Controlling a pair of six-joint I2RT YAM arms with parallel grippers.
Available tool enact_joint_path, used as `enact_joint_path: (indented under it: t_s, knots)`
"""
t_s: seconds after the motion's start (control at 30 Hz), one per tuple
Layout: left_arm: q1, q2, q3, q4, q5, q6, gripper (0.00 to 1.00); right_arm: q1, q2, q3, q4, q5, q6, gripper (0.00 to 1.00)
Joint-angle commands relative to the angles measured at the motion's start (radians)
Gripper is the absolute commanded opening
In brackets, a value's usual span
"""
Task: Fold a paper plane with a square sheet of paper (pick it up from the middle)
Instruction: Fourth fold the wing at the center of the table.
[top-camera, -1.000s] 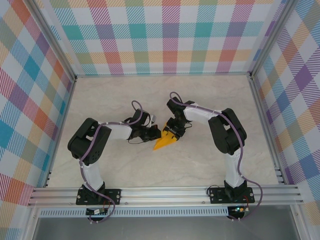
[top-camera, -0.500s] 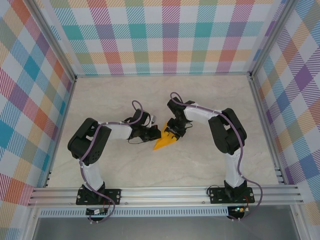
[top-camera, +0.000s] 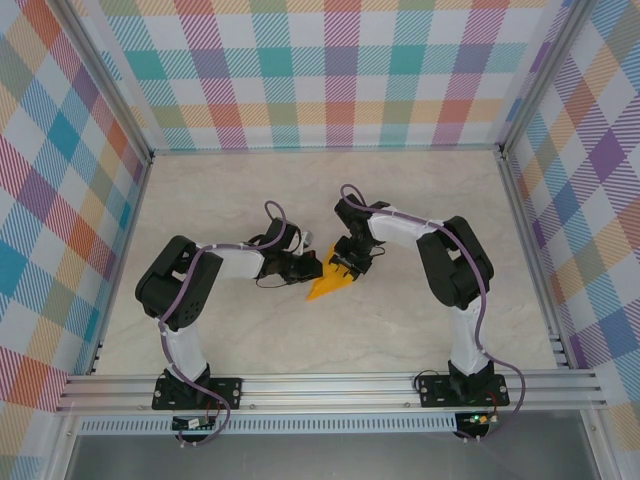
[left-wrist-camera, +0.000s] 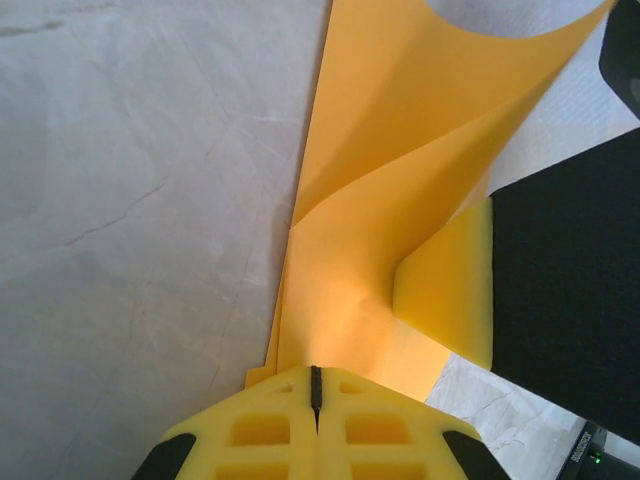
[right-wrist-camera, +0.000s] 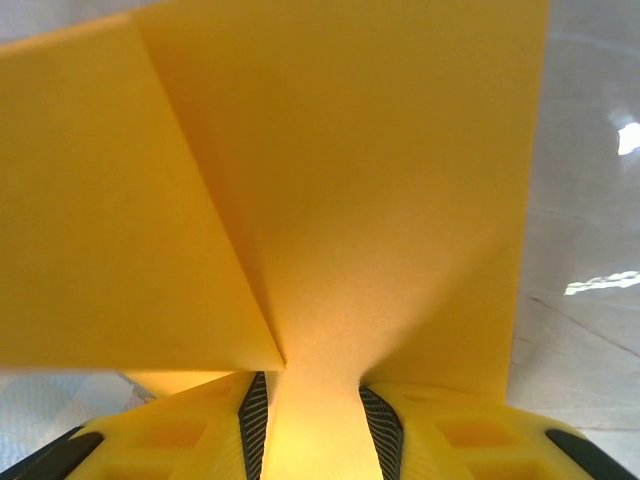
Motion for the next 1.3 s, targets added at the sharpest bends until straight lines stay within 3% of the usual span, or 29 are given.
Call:
enact_joint_path:
  t_s: [0.0, 0.33, 0.6, 0.93, 1.27]
  knots:
    - [-0.008, 0.022, 0.03, -0.037, 0.017, 0.028, 0.02, 0.013, 0.134, -0.097, -0.032, 0.077, -0.002, 0.36]
    - [-0.008, 0.035, 0.026, -0.169, -0.016, 0.094, 0.0, 0.012, 0.039, -0.094, 0.038, 0.056, -0.046, 0.42]
    - [-0.007, 0.041, 0.039, -0.218, -0.02, 0.129, 0.0, 0.007, -0.188, -0.15, 0.202, 0.081, -0.176, 0.44]
    - [-0.008, 0.046, 0.046, -0.221, -0.019, 0.137, 0.0, 0.008, -0.169, -0.178, 0.378, -0.066, -0.295, 0.2]
    - [-0.008, 0.05, 0.062, -0.224, -0.023, 0.132, 0.0, 0.004, -0.092, -0.148, 0.383, -0.07, -0.312, 0.15]
